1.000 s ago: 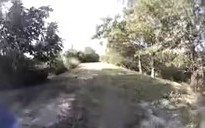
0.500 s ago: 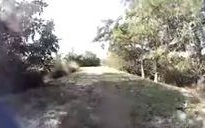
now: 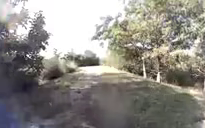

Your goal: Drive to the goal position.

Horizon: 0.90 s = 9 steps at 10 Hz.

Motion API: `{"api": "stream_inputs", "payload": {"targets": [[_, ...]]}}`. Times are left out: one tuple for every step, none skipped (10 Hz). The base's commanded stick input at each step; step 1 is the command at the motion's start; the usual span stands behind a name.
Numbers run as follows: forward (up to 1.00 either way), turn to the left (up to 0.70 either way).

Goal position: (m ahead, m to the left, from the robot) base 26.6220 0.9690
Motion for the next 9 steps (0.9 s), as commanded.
{"api": "stream_inputs", "payload": {"targets": [[0.70, 0.27], [0.70, 0.23], [0.70, 0.05], [0.70, 0.00], [0.70, 0.00], [0.70, 0.00], [0.70, 0.00], [0.70, 0.00], [0.70, 0.02]]}}
